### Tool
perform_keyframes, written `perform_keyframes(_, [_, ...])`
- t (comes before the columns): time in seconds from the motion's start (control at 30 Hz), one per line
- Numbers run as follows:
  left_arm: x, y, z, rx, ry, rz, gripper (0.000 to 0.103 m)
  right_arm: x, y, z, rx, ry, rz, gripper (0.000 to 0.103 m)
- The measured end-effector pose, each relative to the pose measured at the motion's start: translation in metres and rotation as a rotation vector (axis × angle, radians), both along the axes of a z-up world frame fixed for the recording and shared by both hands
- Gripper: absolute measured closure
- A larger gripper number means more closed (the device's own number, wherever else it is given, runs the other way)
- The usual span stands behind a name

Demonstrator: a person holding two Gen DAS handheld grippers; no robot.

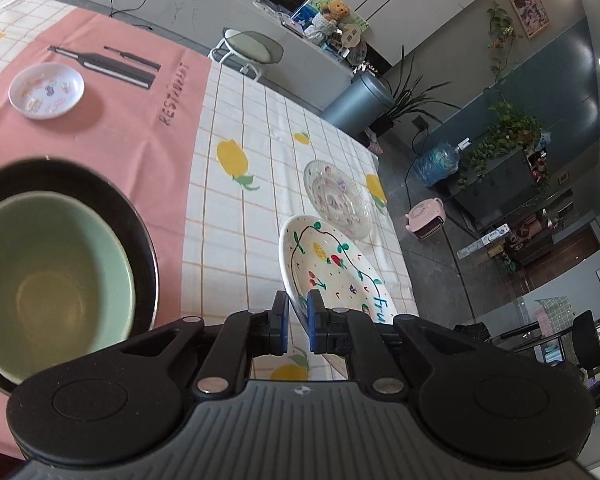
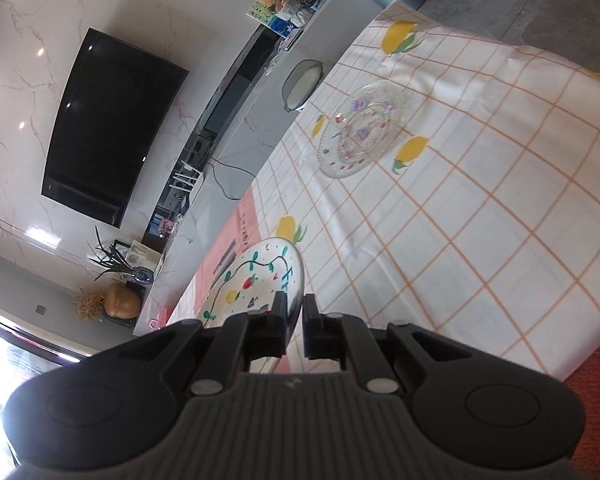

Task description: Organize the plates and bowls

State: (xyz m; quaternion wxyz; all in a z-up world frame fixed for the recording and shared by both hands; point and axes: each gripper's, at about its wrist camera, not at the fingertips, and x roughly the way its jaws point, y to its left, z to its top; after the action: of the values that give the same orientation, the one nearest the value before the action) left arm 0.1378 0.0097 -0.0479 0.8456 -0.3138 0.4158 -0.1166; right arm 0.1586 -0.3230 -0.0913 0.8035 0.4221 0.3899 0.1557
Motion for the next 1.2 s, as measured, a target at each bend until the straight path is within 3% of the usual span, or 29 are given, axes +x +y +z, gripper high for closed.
perform_keyframes(0.37, [0.000,-0.030,-0.050,0.001,0.098,-0.022,0.092,-0.011,-0.034,-0.047,-0.005,0.083,-0.062,0.099])
perform_keyframes(0.6, [-0.002,-0.037,-0.065,0.040,0.136,-0.026,0.091,-0.008,-0.037,-0.067,-0.014,0.142,-0.067,0.099])
perform_keyframes(1.2, [0.000,-0.040,-0.070,0.115,0.152,-0.009,0.091,0.009,-0.019,-0.070,-0.143,0.136,-0.035,0.098])
